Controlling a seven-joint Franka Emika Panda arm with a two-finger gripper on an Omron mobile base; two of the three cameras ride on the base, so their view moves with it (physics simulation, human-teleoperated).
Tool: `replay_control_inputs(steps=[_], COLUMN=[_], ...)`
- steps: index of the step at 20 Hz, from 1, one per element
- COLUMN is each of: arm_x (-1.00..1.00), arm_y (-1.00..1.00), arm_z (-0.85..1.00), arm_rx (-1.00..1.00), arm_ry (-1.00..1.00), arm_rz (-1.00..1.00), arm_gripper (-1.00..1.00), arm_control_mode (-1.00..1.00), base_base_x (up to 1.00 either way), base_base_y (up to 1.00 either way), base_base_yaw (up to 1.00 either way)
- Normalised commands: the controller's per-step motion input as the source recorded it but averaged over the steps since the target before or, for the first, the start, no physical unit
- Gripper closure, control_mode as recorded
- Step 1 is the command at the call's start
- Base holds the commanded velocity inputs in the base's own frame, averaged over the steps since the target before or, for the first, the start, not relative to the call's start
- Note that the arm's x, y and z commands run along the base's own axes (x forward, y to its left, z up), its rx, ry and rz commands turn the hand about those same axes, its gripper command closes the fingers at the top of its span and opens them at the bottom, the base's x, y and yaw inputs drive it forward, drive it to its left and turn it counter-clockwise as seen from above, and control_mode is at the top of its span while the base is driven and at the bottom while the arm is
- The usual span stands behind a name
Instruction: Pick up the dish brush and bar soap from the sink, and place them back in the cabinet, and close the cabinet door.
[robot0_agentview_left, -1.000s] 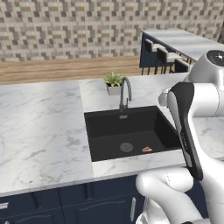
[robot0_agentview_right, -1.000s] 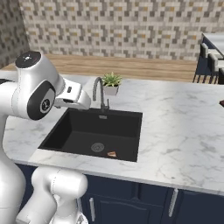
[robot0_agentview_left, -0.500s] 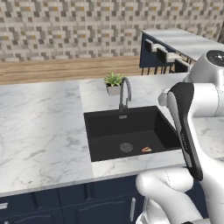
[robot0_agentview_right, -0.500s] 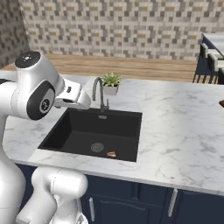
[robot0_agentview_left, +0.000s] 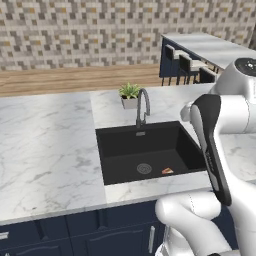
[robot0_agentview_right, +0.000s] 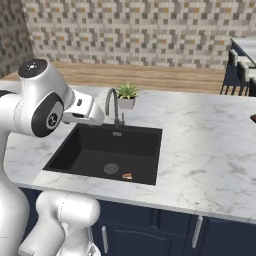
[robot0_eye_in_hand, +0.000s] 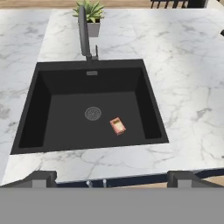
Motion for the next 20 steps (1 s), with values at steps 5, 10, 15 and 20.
replay_control_inputs(steps=[5, 10, 15, 20], arm_x=[0.14, 0.20, 0.20, 0.23], arm_y=[0.00, 0.00, 0.00, -0.02], arm_z=[-0.28, -0.39, -0.31, -0.33], arm_rx=[0.00, 0.00, 0.00, 0.00], arm_ry=[0.00, 0.00, 0.00, 0.00], arm_rz=[0.00, 0.00, 0.00, 0.00], arm_gripper=[-1.00, -1.00, -1.00, -1.00], arm_control_mode=[-1.00, -1.00, -1.00, -1.00], base_base_x=[0.00, 0.00, 0.00, 0.00], base_base_y=[0.00, 0.00, 0.00, 0.00], base_base_yaw=[0.00, 0.00, 0.00, 0.00])
